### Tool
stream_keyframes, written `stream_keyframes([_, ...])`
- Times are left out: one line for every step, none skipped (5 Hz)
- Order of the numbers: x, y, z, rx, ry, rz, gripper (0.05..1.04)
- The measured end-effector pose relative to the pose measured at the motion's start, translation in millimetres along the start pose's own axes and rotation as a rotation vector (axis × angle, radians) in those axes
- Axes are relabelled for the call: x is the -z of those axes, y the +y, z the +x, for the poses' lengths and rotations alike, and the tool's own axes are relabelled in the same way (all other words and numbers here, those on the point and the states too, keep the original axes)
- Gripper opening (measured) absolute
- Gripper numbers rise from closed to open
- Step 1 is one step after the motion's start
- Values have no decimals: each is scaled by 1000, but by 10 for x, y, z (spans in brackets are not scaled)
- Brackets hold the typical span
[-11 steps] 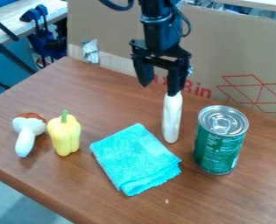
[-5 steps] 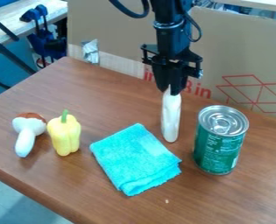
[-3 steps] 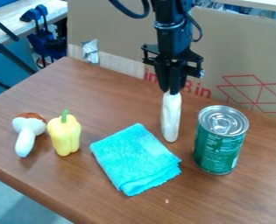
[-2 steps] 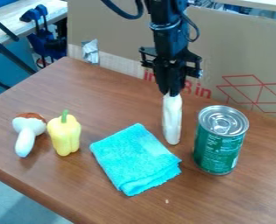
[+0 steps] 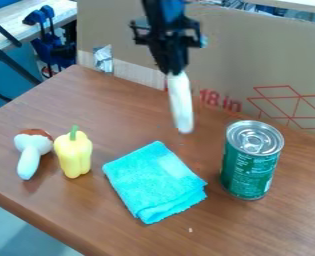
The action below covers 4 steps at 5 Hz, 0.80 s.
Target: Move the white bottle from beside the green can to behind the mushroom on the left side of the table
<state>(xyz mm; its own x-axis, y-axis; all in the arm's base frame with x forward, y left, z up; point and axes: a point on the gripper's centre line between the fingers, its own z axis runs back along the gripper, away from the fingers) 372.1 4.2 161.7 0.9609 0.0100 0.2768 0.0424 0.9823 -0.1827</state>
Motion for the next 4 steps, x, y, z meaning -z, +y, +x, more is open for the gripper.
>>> stream_keyframes([-206,278,-27,-72,-32,24,242])
stream_keyframes([-381,700,-115,-168,-52,82,242])
stream_keyframes([-516,1175,-257,-291,-75,113,242])
stream_keyframes([-740,1629,-409,-392,-120,149,242])
